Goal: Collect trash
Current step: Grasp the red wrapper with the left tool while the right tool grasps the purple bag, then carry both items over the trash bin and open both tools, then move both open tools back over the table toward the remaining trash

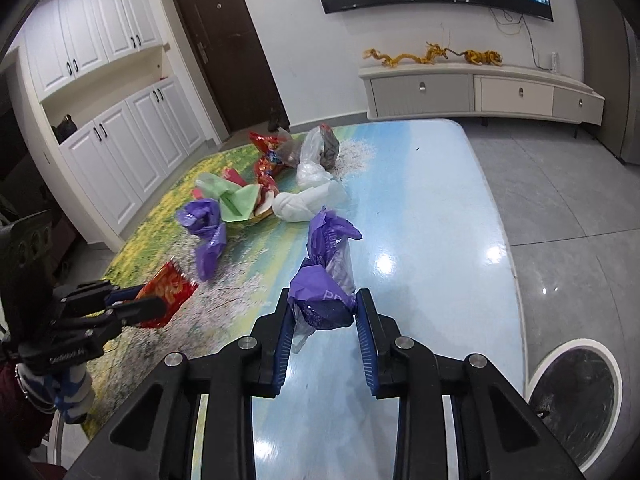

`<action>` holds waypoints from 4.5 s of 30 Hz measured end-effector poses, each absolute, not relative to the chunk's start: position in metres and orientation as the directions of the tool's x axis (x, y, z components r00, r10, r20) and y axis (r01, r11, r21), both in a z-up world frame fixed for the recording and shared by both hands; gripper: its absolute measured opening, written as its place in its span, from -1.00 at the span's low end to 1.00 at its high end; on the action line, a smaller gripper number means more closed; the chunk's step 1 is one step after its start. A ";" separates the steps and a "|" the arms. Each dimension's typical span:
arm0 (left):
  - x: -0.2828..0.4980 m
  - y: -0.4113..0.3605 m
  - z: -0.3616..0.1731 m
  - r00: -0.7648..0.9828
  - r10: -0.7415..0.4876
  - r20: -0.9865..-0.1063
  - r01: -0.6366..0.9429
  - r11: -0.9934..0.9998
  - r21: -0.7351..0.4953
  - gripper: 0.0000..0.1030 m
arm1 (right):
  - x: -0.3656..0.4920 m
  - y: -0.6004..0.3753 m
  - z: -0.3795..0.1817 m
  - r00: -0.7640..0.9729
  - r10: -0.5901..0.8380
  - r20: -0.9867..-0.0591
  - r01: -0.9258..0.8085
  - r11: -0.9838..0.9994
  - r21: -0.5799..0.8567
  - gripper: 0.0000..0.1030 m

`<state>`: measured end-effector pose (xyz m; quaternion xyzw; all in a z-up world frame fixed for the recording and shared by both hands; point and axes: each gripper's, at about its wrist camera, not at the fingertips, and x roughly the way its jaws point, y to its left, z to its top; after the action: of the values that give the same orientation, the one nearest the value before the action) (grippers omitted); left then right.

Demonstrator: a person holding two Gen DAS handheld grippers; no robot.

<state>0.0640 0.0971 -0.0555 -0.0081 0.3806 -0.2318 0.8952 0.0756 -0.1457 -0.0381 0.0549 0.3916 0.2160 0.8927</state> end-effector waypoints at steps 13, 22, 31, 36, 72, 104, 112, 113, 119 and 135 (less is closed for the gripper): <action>0.089 -0.018 -0.013 0.543 -0.540 -0.643 0.557 0.804 -0.206 -0.63 | 0.034 -0.241 -0.025 0.709 0.332 -0.621 -0.178 0.938 0.298 -0.43; 0.116 -0.172 -0.024 0.358 -0.608 -0.708 0.669 0.696 -0.260 -0.63 | 0.008 -0.362 -0.059 0.722 0.137 -0.678 0.103 0.948 0.301 -0.42; 0.143 -0.281 -0.078 0.195 -0.561 -0.805 0.655 0.685 -0.318 -0.61 | 0.010 -0.439 -0.134 0.616 0.075 -0.784 0.292 0.903 0.316 -0.42; 0.154 -0.308 -0.107 0.127 -0.534 -0.836 0.631 0.694 -0.347 -0.59 | 0.022 -0.454 -0.163 0.565 0.083 -0.821 0.324 0.893 0.313 -0.41; 0.130 -0.224 -0.046 0.448 -0.491 -0.747 0.549 0.810 -0.204 0.08 | 0.007 -0.440 -0.100 0.632 -0.027 -0.775 0.303 0.929 0.214 -0.04; 0.083 0.082 0.003 0.785 -0.168 -0.596 0.107 0.985 -0.137 0.20 | 0.015 -0.243 0.015 0.749 0.162 -0.642 -0.086 0.985 0.148 -0.04; 0.077 0.128 -0.003 0.794 -0.098 -0.601 0.010 0.989 -0.147 0.22 | 0.016 -0.212 0.018 0.745 0.220 -0.630 -0.155 0.975 0.158 -0.01; 0.076 0.132 -0.004 0.793 -0.094 -0.602 0.003 0.989 -0.150 0.22 | 0.018 -0.209 0.017 0.742 0.226 -0.631 -0.160 0.974 0.160 -0.01; 0.080 0.148 -0.014 0.788 -0.075 -0.611 -0.024 0.988 -0.151 0.23 | 0.025 -0.199 0.008 0.721 0.250 -0.646 -0.178 0.968 0.176 -0.01; 0.119 0.151 -0.033 0.765 -0.117 -0.633 0.005 0.984 -0.176 0.37 | 0.080 -0.177 -0.020 0.651 0.319 -0.689 -0.221 0.948 0.229 -0.01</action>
<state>0.1191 0.1507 -0.0326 -0.0820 0.3413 -0.0325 0.9358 0.0795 -0.1768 -0.0200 0.0623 0.3904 0.1489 0.9064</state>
